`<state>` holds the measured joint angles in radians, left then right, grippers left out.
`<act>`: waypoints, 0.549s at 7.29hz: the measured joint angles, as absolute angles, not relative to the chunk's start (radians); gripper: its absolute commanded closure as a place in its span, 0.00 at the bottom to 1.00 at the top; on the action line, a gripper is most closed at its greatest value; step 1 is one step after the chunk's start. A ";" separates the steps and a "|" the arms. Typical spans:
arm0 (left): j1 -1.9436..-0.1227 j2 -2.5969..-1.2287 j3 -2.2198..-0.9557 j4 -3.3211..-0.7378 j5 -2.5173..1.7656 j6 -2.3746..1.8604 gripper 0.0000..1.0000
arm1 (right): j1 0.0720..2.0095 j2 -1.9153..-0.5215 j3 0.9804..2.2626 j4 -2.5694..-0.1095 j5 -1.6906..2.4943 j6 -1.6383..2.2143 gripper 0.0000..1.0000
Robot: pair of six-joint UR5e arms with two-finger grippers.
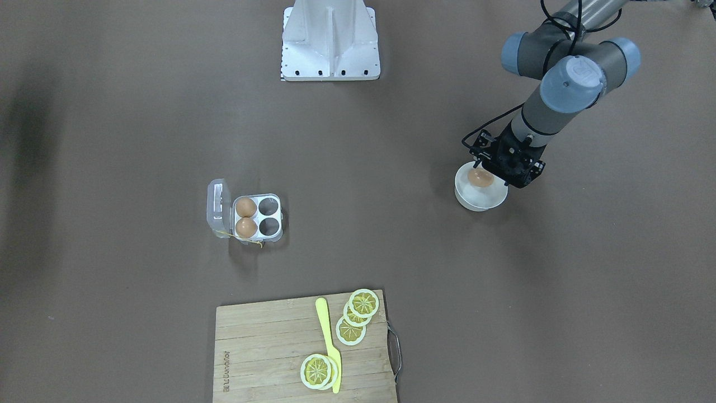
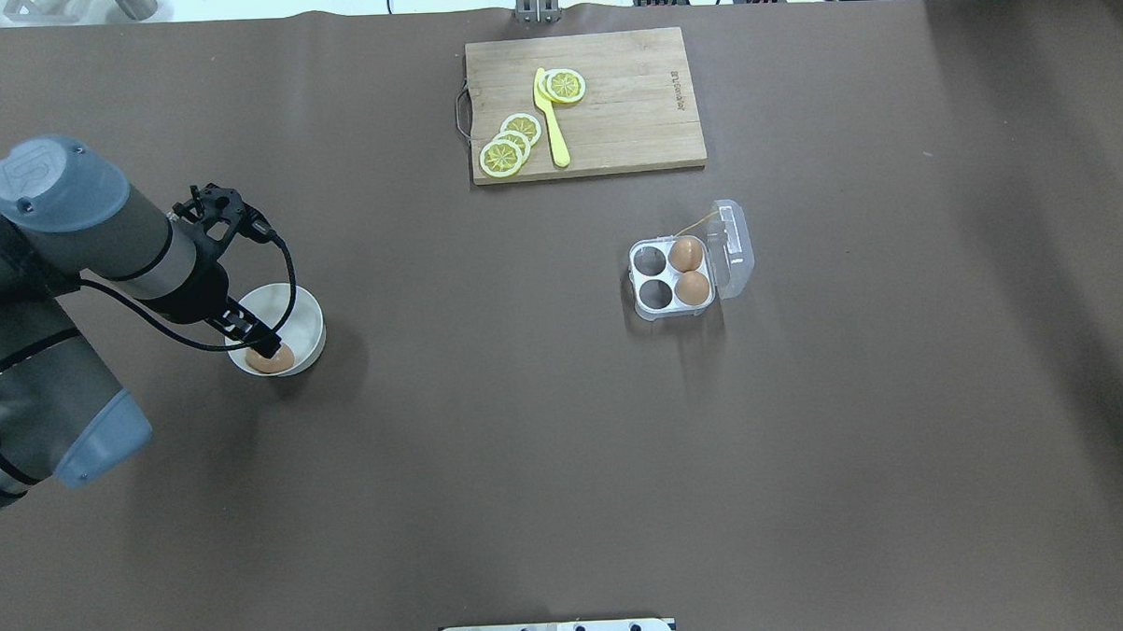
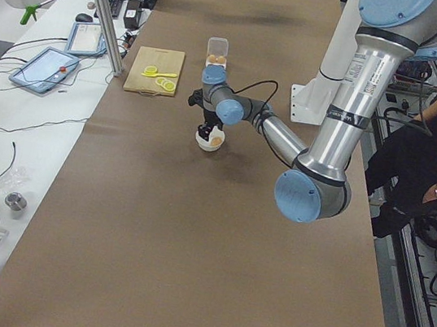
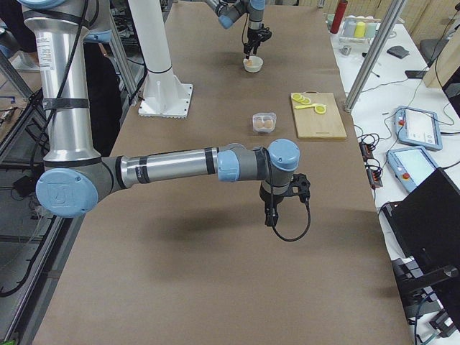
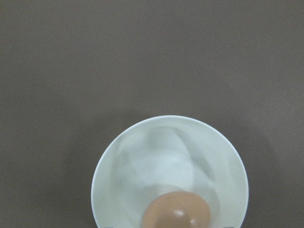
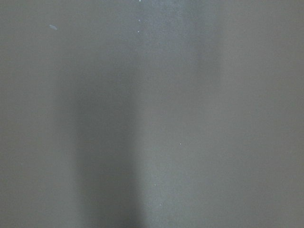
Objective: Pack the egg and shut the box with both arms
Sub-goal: 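Lower the left gripper into the white bowl around the brown egg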
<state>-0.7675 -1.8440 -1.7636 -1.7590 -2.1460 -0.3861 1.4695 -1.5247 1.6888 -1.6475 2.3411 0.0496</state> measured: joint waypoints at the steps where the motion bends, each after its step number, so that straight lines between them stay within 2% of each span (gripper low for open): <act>1: -0.765 -1.846 -1.756 -1.759 -2.146 -0.385 0.24 | 1.470 -1.525 1.689 -1.647 2.341 0.049 0.00; 4: -0.752 -1.852 -1.741 -1.760 -2.147 -0.388 0.25 | 1.470 -1.526 1.689 -1.648 2.341 0.049 0.00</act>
